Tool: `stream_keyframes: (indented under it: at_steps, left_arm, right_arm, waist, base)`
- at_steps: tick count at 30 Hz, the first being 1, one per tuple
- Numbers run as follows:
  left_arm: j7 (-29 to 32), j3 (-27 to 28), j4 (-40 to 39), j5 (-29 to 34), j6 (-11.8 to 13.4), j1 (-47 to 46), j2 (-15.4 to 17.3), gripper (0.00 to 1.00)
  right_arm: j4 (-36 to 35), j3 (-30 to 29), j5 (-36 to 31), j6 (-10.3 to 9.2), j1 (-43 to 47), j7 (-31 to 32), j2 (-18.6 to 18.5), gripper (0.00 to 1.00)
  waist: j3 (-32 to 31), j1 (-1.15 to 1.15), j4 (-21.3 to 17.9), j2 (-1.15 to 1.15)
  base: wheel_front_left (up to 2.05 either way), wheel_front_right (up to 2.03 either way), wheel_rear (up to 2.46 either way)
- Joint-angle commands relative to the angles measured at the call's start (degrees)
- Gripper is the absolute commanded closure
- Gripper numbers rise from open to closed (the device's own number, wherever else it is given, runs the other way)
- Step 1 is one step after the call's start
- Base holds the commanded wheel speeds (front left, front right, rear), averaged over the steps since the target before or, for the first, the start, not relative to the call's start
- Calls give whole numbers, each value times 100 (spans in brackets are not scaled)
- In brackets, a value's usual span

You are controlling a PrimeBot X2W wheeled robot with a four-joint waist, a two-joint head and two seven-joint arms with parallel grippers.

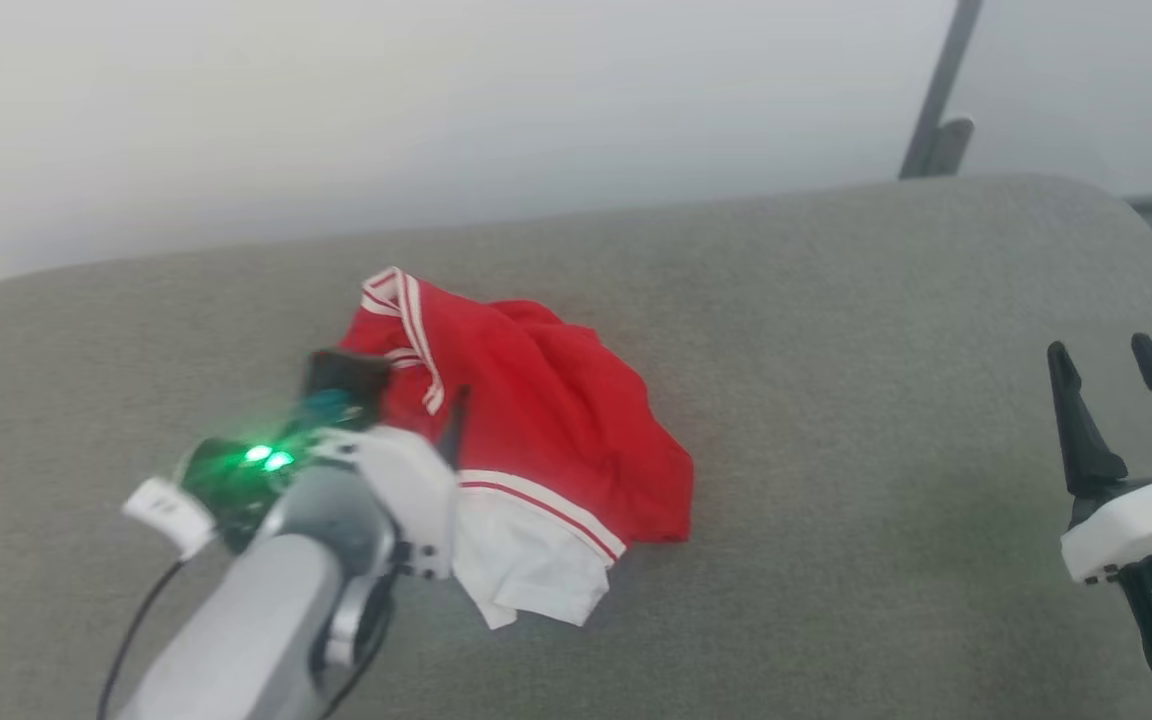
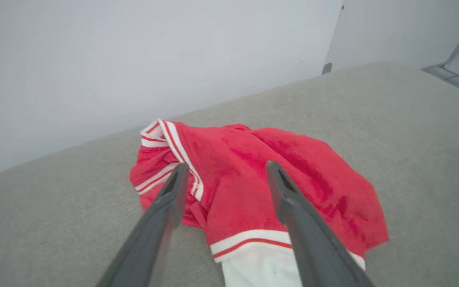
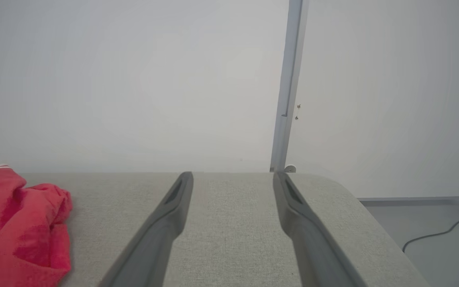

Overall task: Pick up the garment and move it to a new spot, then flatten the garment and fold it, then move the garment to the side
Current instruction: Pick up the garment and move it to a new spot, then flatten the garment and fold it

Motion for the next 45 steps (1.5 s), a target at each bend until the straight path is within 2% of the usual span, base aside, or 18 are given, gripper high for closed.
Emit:
stream_keyframes:
  at_steps: [1,13,21,25,30,33,38,45]
  left_arm:
    - [-116,65,-85,27,37,132,89,0]
    - [-1680,1283,-1024,-274,420,1490,965,0]
    - [-2314,1740,-1040,-394,460,2273,1211,0]
    - [-2481,1818,-971,-497,323,2493,1236,0]
    - [-2608,1908,-909,-713,-21,2637,1267,0]
    - [-2654,1986,-883,-789,-130,2681,1292,0]
    - [-2693,2032,-873,-824,-184,2719,1286,0]
    - [-2677,2008,-948,-802,-127,2734,1287,0]
  right_arm:
    - [-44,-22,-53,0,69,12,36,0]
    - [-393,-437,-255,0,521,42,245,0]
    - [-507,-651,-372,0,775,29,370,0]
    - [-501,-700,-380,0,858,-7,415,0]
    - [-459,-684,-382,0,896,-47,445,0]
    - [-458,-671,-376,0,881,-35,446,0]
    - [-460,-653,-380,0,882,-39,456,0]
    - [-516,-621,-383,0,922,-1,490,0]
  waist:
    - [-131,0,145,0]
    - [-370,0,604,0]
    - [-409,0,715,0]
    - [-416,0,739,0]
    - [-414,0,731,0]
    - [-407,0,717,0]
    - [-400,0,711,0]
    - [-374,0,721,0]
  base:
    - [0,0,0]
    - [0,0,0]
    - [0,0,0]
    - [0,0,0]
    - [0,0,0]
    - [0,0,0]
    - [0,0,0]
    - [0,0,0]
